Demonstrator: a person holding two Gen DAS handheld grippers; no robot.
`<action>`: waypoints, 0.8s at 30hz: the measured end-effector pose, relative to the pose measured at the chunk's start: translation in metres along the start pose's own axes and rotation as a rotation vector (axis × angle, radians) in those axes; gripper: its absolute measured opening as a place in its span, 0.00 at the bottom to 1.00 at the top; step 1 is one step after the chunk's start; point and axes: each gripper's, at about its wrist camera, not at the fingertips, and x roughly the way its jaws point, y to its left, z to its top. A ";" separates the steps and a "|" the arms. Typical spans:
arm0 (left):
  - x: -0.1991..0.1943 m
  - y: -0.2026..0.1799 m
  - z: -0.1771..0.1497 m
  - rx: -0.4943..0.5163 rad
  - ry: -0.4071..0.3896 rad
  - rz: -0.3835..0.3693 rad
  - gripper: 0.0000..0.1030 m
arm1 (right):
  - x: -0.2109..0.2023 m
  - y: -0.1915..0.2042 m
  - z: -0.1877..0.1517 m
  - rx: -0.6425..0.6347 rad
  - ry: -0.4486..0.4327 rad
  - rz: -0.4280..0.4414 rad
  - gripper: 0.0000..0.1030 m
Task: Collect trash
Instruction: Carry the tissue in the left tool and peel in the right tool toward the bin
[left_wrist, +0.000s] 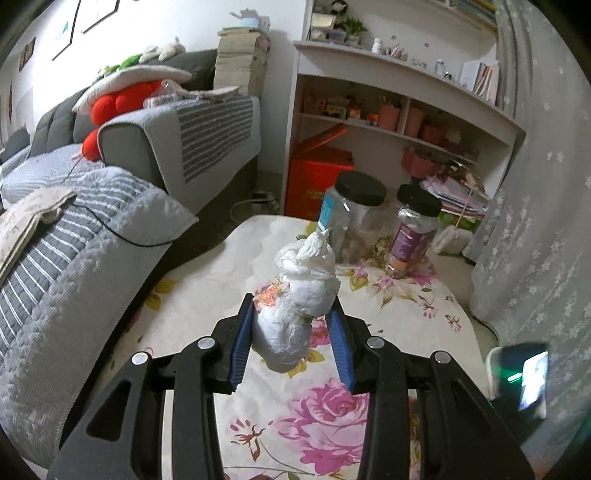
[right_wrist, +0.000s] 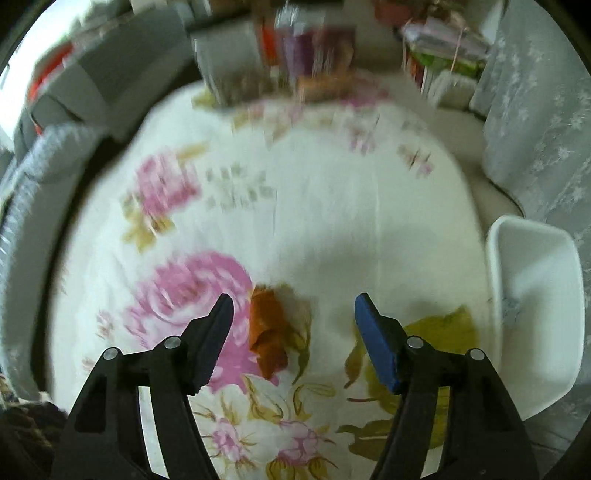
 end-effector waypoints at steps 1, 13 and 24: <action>0.002 0.003 0.000 -0.004 0.008 -0.001 0.38 | 0.008 0.003 -0.004 -0.001 0.015 -0.004 0.70; 0.013 0.031 -0.004 -0.031 0.056 0.018 0.38 | 0.036 0.028 -0.013 -0.050 0.020 -0.084 0.35; 0.014 0.040 -0.003 -0.056 0.054 0.026 0.37 | -0.015 0.029 -0.002 -0.023 -0.136 0.020 0.20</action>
